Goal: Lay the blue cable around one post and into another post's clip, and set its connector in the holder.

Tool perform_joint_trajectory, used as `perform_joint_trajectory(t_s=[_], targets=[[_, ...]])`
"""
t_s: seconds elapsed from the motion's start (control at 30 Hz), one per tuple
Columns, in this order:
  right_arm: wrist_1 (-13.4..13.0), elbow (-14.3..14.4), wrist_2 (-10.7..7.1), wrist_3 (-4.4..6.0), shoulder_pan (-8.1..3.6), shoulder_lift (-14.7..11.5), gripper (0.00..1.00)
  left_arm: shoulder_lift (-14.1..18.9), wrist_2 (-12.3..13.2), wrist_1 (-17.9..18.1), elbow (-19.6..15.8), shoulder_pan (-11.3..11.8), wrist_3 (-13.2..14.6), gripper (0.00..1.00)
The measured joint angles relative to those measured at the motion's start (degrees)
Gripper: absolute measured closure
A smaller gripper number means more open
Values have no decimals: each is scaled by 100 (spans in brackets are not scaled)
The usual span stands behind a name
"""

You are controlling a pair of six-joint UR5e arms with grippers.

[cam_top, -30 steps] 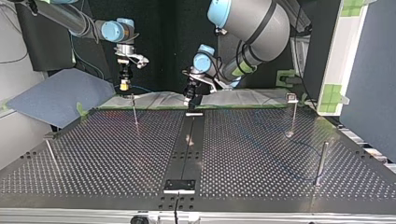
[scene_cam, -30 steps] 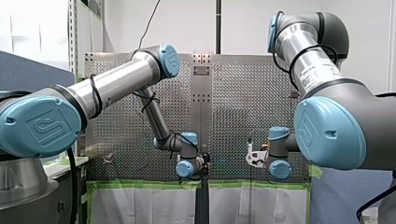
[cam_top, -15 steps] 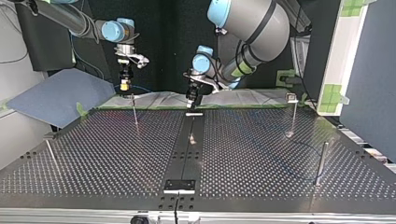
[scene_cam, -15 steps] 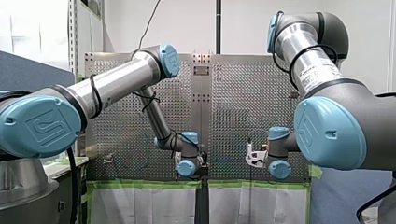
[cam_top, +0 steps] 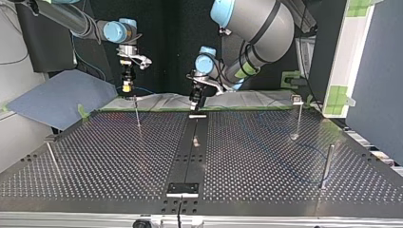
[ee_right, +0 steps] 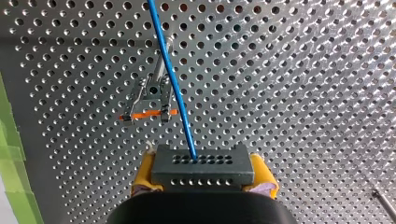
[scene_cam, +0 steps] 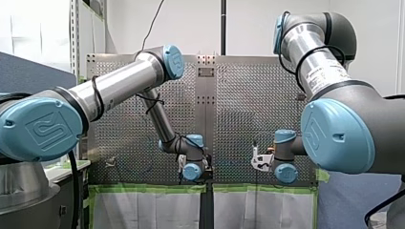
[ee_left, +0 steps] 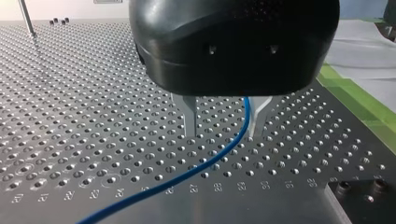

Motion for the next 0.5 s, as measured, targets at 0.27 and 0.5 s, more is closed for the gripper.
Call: perform_joint_trajectory(t_s=[0.27,0.5], targets=[[7,-1,0,0,-1,0,95,1,67,-10,0,-2,-8,84],[9,2,0,0,-1,0,95,1,96,-18,0,-1,-15,94]])
